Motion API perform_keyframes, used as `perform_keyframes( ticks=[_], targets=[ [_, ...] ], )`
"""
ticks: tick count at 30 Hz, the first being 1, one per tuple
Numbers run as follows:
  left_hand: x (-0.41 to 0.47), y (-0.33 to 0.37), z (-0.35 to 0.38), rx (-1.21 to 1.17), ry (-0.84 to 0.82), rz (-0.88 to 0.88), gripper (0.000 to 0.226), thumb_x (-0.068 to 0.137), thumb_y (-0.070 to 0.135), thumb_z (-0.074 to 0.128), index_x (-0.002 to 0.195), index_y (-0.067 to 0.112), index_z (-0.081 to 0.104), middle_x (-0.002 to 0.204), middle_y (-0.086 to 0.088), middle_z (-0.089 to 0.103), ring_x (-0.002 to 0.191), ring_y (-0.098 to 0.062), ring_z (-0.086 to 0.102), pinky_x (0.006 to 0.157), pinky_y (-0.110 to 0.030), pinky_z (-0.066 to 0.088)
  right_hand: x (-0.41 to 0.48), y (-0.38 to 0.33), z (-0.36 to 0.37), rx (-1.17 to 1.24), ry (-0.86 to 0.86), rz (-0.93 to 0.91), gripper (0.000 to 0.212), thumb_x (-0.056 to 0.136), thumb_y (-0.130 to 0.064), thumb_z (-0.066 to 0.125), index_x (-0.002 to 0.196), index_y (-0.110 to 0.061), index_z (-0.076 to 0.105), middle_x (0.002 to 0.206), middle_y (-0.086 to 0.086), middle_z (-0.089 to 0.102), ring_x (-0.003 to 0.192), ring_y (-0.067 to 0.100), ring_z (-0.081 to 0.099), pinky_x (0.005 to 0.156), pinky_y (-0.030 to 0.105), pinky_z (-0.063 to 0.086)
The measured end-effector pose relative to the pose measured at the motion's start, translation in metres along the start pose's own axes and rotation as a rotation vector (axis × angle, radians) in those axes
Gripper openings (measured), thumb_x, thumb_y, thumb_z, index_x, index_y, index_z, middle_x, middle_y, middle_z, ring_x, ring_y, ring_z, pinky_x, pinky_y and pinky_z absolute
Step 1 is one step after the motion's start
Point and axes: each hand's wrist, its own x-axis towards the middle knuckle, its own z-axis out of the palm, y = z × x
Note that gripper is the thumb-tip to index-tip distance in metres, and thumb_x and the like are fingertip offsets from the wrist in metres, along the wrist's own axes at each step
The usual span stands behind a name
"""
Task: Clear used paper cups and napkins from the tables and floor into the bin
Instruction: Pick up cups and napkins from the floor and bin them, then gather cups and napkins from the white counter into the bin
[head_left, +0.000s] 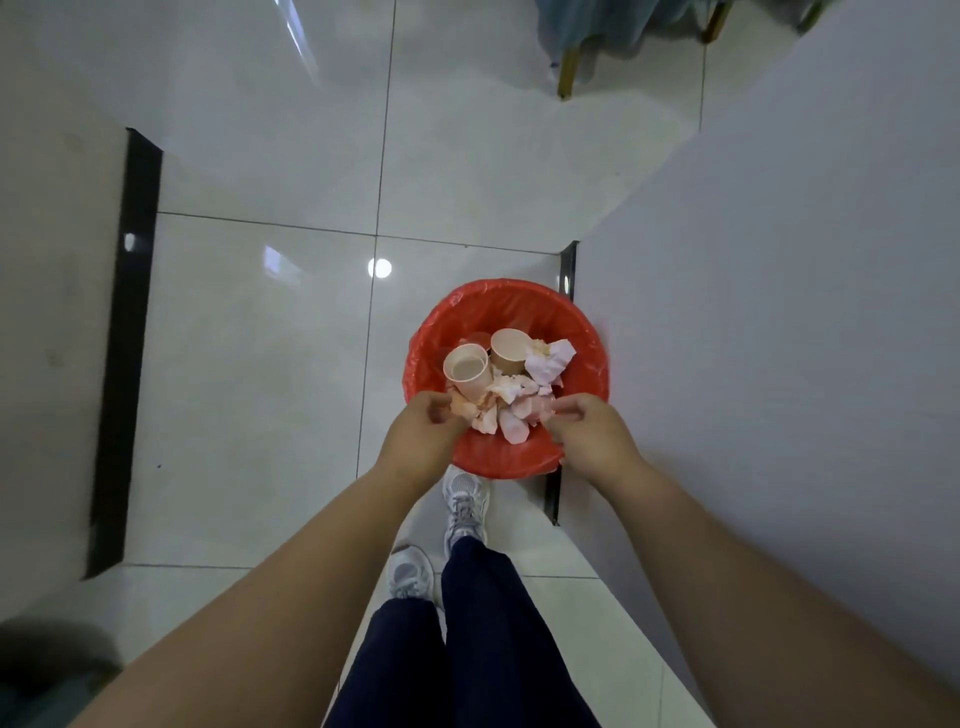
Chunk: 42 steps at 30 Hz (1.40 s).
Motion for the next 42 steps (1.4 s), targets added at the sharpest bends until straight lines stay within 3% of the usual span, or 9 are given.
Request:
perform_keyframes(
  ticks=[6, 11, 14, 25, 29, 33, 42],
  targets=[
    [-0.056, 0.015, -0.065, -0.167, 0.127, 0.035, 0.018, 0.089, 0.029, 0.061, 0.106, 0.022, 0.056, 0.096, 0.005, 0.061, 0.093, -0.016, 0.061, 0.089, -0.035, 0.050, -0.055, -0.048, 0.009, -0.002, -0.019, -0.149, 0.007, 0.086, -0.021, 0.063, 0.088, -0.026, 0.058, 0.094, 0.000, 0.064, 0.089, 0.021, 0.064, 0.082, 0.042, 0.052],
    [-0.117, 0.010, -0.143, -0.383, 0.259, 0.085, 0.019, 0.091, 0.024, 0.059, 0.109, 0.018, 0.057, 0.101, -0.001, 0.063, 0.090, -0.014, 0.063, 0.080, -0.029, 0.051, -0.108, -0.101, 0.048, -0.020, -0.085, -0.305, 0.005, 0.088, -0.020, 0.062, 0.089, -0.025, 0.060, 0.087, -0.003, 0.064, 0.087, 0.019, 0.064, 0.080, 0.034, 0.053],
    [-0.149, -0.011, -0.194, -0.499, 0.351, 0.092, 0.019, 0.091, 0.023, 0.059, 0.109, 0.018, 0.059, 0.103, -0.002, 0.065, 0.094, -0.015, 0.063, 0.078, -0.027, 0.051, -0.137, -0.136, 0.093, -0.033, -0.135, -0.375, 0.004, 0.086, -0.018, 0.065, 0.087, -0.021, 0.063, 0.087, 0.002, 0.067, 0.086, 0.022, 0.065, 0.078, 0.038, 0.054],
    [-0.237, -0.130, -0.380, -0.833, 0.700, 0.064, 0.015, 0.089, 0.026, 0.061, 0.102, 0.020, 0.064, 0.097, 0.000, 0.068, 0.089, -0.015, 0.065, 0.076, -0.028, 0.051, -0.269, -0.260, 0.299, -0.169, -0.434, -0.644, 0.002, 0.089, -0.019, 0.062, 0.088, -0.019, 0.060, 0.091, 0.002, 0.066, 0.084, 0.017, 0.064, 0.069, 0.030, 0.051],
    [-0.255, -0.160, -0.431, -0.951, 0.817, 0.064, 0.008, 0.087, 0.025, 0.064, 0.093, 0.019, 0.064, 0.091, -0.001, 0.069, 0.087, -0.019, 0.064, 0.073, -0.030, 0.050, -0.301, -0.292, 0.358, -0.268, -0.519, -0.730, 0.003, 0.088, -0.023, 0.061, 0.086, -0.024, 0.061, 0.090, 0.000, 0.066, 0.086, 0.018, 0.065, 0.075, 0.034, 0.053],
    [-0.262, -0.181, -0.472, -1.059, 0.902, 0.044, 0.007, 0.089, 0.016, 0.061, 0.096, 0.015, 0.063, 0.090, -0.004, 0.066, 0.080, -0.016, 0.061, 0.069, -0.026, 0.048, -0.317, -0.327, 0.408, -0.370, -0.588, -0.791, 0.001, 0.089, -0.023, 0.061, 0.089, -0.022, 0.061, 0.093, 0.001, 0.066, 0.089, 0.019, 0.065, 0.080, 0.038, 0.053],
    [-0.231, -0.235, -0.546, -1.186, 1.013, -0.164, 0.016, 0.089, 0.023, 0.062, 0.102, 0.015, 0.062, 0.100, -0.003, 0.067, 0.091, -0.018, 0.064, 0.076, -0.029, 0.049, -0.304, -0.403, 0.526, -0.645, -0.726, -0.813, 0.006, 0.088, -0.024, 0.062, 0.090, -0.019, 0.062, 0.091, 0.000, 0.066, 0.086, 0.019, 0.064, 0.080, 0.036, 0.053]
  ],
)
